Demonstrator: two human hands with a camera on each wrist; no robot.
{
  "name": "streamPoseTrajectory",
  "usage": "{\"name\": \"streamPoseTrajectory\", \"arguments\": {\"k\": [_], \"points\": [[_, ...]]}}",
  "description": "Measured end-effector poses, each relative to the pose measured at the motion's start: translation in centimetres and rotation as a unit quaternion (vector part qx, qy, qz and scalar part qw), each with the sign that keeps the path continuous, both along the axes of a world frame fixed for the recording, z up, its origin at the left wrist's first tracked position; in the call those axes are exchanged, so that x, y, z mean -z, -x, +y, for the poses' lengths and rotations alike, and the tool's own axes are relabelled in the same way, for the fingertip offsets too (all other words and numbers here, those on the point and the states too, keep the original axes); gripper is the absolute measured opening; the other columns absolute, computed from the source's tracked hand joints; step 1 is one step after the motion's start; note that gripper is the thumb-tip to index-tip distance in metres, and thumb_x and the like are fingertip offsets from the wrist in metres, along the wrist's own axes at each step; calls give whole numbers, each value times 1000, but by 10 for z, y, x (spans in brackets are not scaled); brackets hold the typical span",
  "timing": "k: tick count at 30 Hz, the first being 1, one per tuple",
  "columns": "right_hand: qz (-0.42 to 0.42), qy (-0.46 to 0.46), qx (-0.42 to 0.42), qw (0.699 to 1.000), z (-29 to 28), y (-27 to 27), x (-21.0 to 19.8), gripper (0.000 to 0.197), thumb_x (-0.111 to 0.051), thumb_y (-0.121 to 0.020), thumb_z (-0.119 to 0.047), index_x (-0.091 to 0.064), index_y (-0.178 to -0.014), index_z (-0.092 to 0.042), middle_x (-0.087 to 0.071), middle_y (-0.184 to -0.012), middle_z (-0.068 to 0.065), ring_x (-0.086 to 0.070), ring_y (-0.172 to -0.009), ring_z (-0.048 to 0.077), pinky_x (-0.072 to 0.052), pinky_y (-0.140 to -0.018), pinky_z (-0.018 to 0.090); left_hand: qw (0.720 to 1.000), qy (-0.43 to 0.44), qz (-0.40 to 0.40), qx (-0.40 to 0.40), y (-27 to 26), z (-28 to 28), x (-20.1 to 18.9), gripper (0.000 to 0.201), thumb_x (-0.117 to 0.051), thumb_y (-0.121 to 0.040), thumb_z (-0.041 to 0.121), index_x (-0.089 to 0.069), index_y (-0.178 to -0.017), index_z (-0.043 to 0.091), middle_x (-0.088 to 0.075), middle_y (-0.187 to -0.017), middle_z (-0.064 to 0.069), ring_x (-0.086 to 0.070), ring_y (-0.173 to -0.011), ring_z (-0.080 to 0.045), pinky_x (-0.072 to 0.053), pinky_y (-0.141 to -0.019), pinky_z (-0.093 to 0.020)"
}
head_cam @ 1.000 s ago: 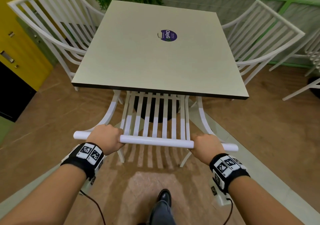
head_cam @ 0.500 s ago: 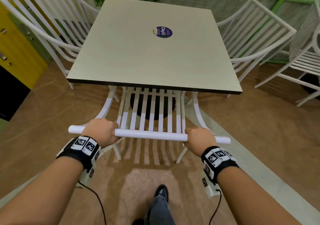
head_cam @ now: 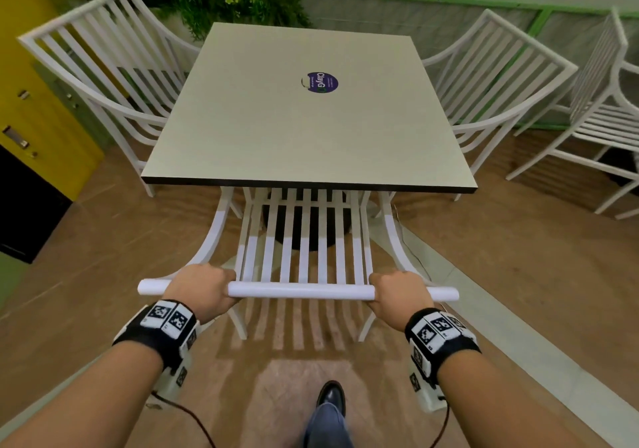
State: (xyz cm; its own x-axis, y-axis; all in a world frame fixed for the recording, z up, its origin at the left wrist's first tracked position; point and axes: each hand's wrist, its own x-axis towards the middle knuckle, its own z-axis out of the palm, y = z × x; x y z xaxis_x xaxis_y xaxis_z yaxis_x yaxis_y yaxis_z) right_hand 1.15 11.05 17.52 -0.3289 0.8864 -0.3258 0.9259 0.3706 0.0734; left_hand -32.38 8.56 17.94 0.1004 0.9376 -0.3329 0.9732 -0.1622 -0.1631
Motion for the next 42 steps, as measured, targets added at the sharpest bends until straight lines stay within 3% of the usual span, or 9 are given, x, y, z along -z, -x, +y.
{"name": "streamPoseTrajectory", "arguments": {"k": [5, 10, 15, 18, 21, 27, 30, 37, 42], "points": [[28, -6, -26, 999, 11, 29, -3, 13, -54, -89, -34, -57, -93, -21, -53, -74, -4, -51, -64, 20, -39, -58, 30, 999, 3, 24, -27, 27, 28, -5, 33, -49, -80, 62, -58, -80, 30, -56, -69, 7, -53, -64, -15, -47, -61, -28], [18, 1, -8, 1000, 21, 8, -4, 13, -54, -87, -40, -52, -83, -27, -55, -71, -5, -53, -62, 18, -40, -57, 29, 1000, -1, 16, -9, 8, 26, 1, 29, -48, -82, 58, -53, -78, 30, -57, -69, 7, -52, -62, -15, -41, -57, -28], [4, -10, 8, 1000, 23, 1, -10, 22, -55, -87, -40, -40, -79, -28, -36, -59, -9, -47, -63, 17, -35, -59, 28, 1000, -8, 20, 12, -2, 27, 1, 30, -46, -84, 58, -55, -86, 30, -53, -69, 7, -49, -62, -16, -37, -57, -29], [-2, -13, 12, 1000, 18, 14, -4, 16, -54, -87, -39, -48, -82, -26, -49, -70, -6, -49, -64, 18, -37, -58, 29, 999, 7, 33, 17, 10, 29, -1, 32, -44, -84, 60, -56, -85, 30, -57, -70, 8, -54, -63, -15, -40, -57, -28], [10, -12, -4, 1000, 16, 21, 0, 15, -53, -87, -37, -57, -90, -24, -53, -74, -6, -51, -64, 18, -37, -56, 28, 999, 4, 32, -1, 22, 30, -1, 31, -46, -81, 60, -56, -82, 31, -62, -73, 8, -60, -67, -14, -45, -59, -28], [2, -12, -10, 1000, 23, 5, -3, 17, -54, -86, -44, -52, -83, -28, -55, -71, -5, -51, -61, 17, -36, -55, 28, 1000, -11, 22, 1, 7, 27, 4, 31, -46, -82, 60, -55, -80, 30, -65, -75, 6, -57, -65, -15, -45, -58, -29], [11, -18, -3, 1000, 24, 1, -2, 22, -54, -86, -45, -42, -79, -28, -50, -69, -4, -48, -61, 19, -36, -55, 28, 1000, -1, 25, 15, 3, 28, 3, 31, -45, -83, 60, -56, -86, 31, -65, -79, 6, -62, -74, -17, -47, -63, -30], [-5, -26, 13, 1000, 19, 8, 1, 20, -54, -86, -43, -44, -78, -28, -51, -70, -5, -49, -60, 18, -36, -53, 28, 999, 3, 26, 19, 4, 27, -4, 29, -43, -85, 60, -45, -78, 31, -54, -72, 8, -51, -66, -16, -44, -61, -29], [-9, -24, 11, 1000, 17, 11, 2, 15, -54, -85, -41, -55, -85, -26, -57, -73, -6, -55, -63, 18, -38, -54, 27, 1000, 6, 18, 4, 8, 27, -3, 27, -45, -82, 58, -51, -78, 32, -55, -69, 8, -54, -65, -16, -50, -63, -31]]}}
